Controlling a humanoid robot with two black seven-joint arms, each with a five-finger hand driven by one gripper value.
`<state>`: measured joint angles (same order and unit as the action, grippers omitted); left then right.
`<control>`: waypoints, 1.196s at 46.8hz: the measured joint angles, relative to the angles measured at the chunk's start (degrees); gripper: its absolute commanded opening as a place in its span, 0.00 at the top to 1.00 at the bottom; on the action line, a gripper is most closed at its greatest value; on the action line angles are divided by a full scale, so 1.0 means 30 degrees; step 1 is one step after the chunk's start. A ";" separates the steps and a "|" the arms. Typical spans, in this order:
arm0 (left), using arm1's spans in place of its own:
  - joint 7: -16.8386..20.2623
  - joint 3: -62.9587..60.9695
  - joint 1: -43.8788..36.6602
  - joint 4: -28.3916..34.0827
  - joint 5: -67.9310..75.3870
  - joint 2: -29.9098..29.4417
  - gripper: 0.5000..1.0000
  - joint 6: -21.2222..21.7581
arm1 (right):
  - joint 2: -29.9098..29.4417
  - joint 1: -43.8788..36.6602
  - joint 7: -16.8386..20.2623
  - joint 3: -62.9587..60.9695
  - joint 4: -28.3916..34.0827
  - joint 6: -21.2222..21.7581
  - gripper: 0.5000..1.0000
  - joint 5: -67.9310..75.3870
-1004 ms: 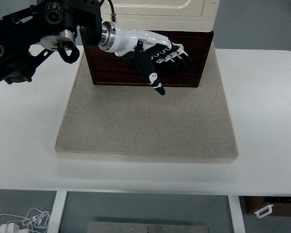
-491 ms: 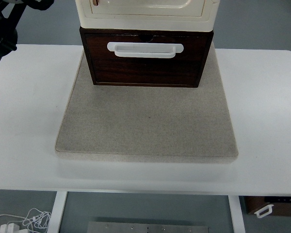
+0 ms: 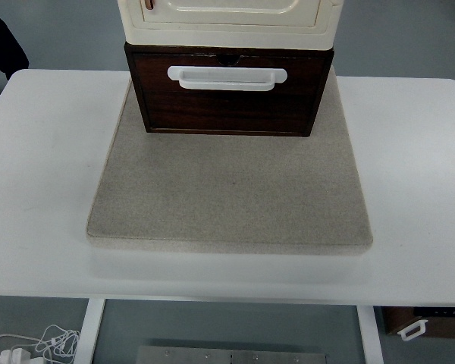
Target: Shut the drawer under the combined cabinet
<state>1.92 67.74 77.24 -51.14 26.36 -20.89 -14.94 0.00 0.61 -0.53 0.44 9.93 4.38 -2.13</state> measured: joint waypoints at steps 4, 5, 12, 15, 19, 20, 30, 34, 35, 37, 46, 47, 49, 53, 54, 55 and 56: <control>0.0271 0.0007 0.0329 0.1257 -0.0547 -0.0063 0.00 0.0716 | 0.0000 0.0002 -0.0002 0.0000 0.0000 0.0000 0.10 0.0001; 0.0334 0.0008 0.0396 0.1623 -0.0763 -0.0102 0.00 0.0790 | 0.0000 0.0003 -0.0001 0.0000 0.0000 0.0000 0.10 0.0001; 0.0398 0.0005 0.0709 0.3740 -0.2235 -0.0301 0.00 0.0875 | 0.0000 -0.0001 -0.0001 0.0000 0.0000 0.0000 0.10 0.0003; 0.0407 -0.0007 0.0846 0.4726 -0.2500 -0.0362 0.00 0.0919 | 0.0000 0.0000 -0.0002 0.0000 0.0000 0.0000 0.10 0.0003; 0.0414 -0.0006 0.0918 0.6105 -0.2726 -0.0391 0.00 0.1213 | 0.0000 0.0003 -0.0008 0.0000 0.0000 -0.0008 0.10 0.0003; 0.0447 -0.0007 0.0925 0.6446 -0.2842 -0.0391 0.00 0.1311 | 0.0000 0.0004 -0.0005 -0.0004 0.0000 -0.0008 0.10 0.0003; 0.0533 -0.0318 0.0655 0.8821 -0.4670 -0.0399 0.00 0.1956 | 0.0000 0.0000 -0.0007 -0.0022 0.0000 -0.0009 0.10 0.0003; 0.0535 -0.0330 0.0249 0.9820 -0.4981 -0.0307 0.00 0.1964 | 0.0000 0.0002 -0.0008 0.0010 0.0000 0.0004 0.10 0.0003; 0.0536 -0.0317 0.0091 1.0076 -0.5073 -0.0288 0.00 0.1968 | 0.0000 0.0004 -0.0005 0.0030 0.0000 0.0004 0.10 0.0004; 0.0536 -0.0304 -0.0184 1.0404 -0.5394 -0.0254 0.00 0.1968 | 0.0000 0.0000 -0.0007 0.0042 0.0000 0.0005 0.10 0.0003; 0.0557 -0.0372 -0.1862 1.0873 -0.6852 0.0349 0.00 0.1968 | 0.0000 0.0007 -0.0001 0.0061 0.0000 0.0006 0.10 -0.0001; 0.0599 -0.0372 -0.2028 1.0881 -0.6870 0.0471 0.00 0.1968 | 0.0000 0.0010 0.0001 0.0063 0.0000 0.0006 0.10 -0.0002; 0.0740 -0.0372 -0.2416 1.0889 -0.6899 0.0765 0.00 0.1963 | 0.0000 0.0003 -0.0001 0.0061 0.0000 0.0006 0.10 -0.0007; 0.1128 -0.0376 -0.3212 1.0888 -0.6987 0.1330 0.00 0.1930 | 0.0000 0.0005 0.0002 0.0062 0.0000 0.0007 0.10 -0.0016; 0.1218 -0.0369 -0.3349 1.0887 -0.7045 0.1444 0.00 0.1886 | 0.0000 0.0000 0.0000 0.0061 0.0000 0.0007 0.10 -0.0018; 0.1300 -0.0367 -0.3477 1.0881 -0.7137 0.1571 0.00 0.1841 | 0.0000 0.0000 0.0000 0.0060 0.0000 0.0007 0.10 -0.0020; 0.1367 -0.0369 -0.3605 1.0878 -0.7246 0.1697 0.00 0.1788 | 0.0000 0.0002 0.0003 0.0061 0.0000 0.0005 0.10 -0.0021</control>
<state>6.02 66.63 66.42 -18.50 4.62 -15.80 -9.58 0.00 0.62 -0.52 0.62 9.93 4.40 -2.20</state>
